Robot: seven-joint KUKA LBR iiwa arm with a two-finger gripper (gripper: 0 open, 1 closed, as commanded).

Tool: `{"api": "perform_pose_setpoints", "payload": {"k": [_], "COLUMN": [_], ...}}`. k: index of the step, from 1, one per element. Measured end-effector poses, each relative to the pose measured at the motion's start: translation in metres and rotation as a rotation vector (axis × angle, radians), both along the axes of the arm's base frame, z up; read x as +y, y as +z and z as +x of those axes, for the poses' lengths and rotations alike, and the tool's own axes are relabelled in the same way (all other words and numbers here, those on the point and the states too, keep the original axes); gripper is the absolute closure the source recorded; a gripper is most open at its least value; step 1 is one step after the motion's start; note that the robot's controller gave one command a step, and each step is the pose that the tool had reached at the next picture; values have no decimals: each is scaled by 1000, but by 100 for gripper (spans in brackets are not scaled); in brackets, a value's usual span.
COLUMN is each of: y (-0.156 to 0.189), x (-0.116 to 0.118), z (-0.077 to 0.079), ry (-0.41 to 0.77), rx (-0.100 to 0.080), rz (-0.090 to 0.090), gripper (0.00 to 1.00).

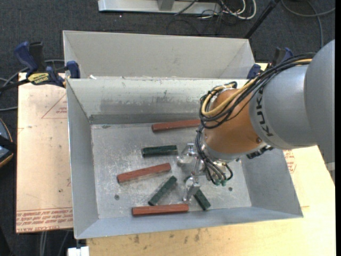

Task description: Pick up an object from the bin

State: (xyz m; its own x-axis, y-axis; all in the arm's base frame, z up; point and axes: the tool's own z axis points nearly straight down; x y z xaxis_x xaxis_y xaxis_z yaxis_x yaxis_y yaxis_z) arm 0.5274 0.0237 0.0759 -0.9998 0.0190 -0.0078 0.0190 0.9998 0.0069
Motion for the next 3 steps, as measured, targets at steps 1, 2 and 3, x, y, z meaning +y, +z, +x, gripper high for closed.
{"api": "perform_pose_setpoints", "payload": {"k": [1, 2, 3], "y": [6, 6, 142], "x": [65, 65, 67], "z": [23, 23, 29], "ry": [79, 79, 106], "rx": [-3, -3, 5], "rz": [-2, -2, -7], "gripper": [100, 100, 100]}}
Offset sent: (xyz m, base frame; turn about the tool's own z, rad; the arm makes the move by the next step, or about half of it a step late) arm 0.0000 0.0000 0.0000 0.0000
